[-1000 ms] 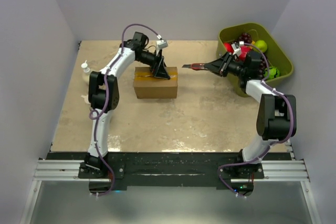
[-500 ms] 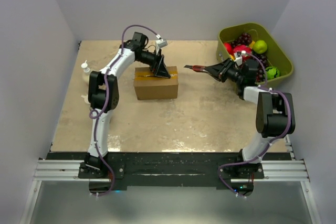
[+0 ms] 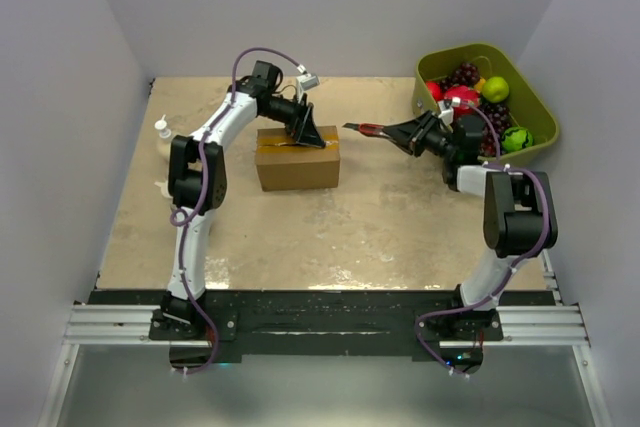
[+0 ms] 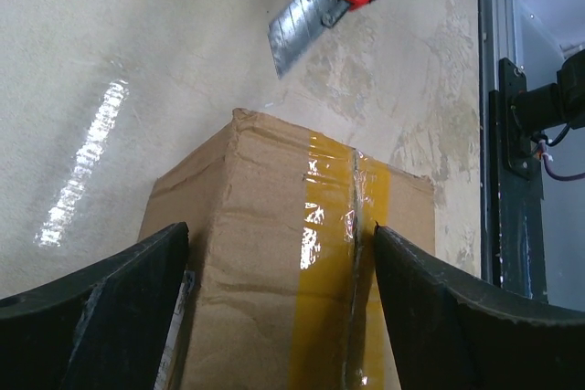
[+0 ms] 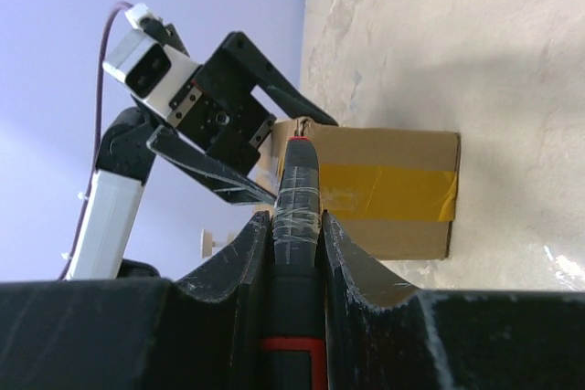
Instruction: Unpack the express box
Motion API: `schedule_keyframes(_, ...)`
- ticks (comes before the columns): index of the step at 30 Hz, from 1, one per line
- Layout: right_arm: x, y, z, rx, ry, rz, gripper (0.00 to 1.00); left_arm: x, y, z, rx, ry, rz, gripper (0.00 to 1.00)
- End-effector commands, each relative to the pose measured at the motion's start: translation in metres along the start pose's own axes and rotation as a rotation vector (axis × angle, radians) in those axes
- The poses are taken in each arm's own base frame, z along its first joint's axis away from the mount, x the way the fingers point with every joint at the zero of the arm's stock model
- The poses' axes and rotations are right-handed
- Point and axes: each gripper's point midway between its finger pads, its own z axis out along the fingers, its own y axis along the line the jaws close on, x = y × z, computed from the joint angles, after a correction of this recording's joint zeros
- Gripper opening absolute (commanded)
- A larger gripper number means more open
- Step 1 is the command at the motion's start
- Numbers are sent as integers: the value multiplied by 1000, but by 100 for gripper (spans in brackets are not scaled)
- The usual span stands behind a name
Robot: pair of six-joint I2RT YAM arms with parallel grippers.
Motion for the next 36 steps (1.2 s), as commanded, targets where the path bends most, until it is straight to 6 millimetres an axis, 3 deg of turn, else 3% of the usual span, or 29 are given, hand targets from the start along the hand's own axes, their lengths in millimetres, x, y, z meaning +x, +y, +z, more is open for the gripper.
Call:
schedule_keyframes(1, 5, 35, 5, -74, 13, -93, 0, 12, 34, 5, -101, 34, 6, 84)
schedule_keyframes(10, 11, 32, 14, -31, 19, -127, 0, 17, 40, -19, -126, 24, 3, 81)
schedule_keyframes(24, -3, 39, 7, -42, -42, -123, 0, 29, 42, -20, -126, 41, -18, 79)
schedule_keyframes(36, 3, 34, 4, -7, -24, -140, 0, 31, 43, -19, -123, 43, -29, 79)
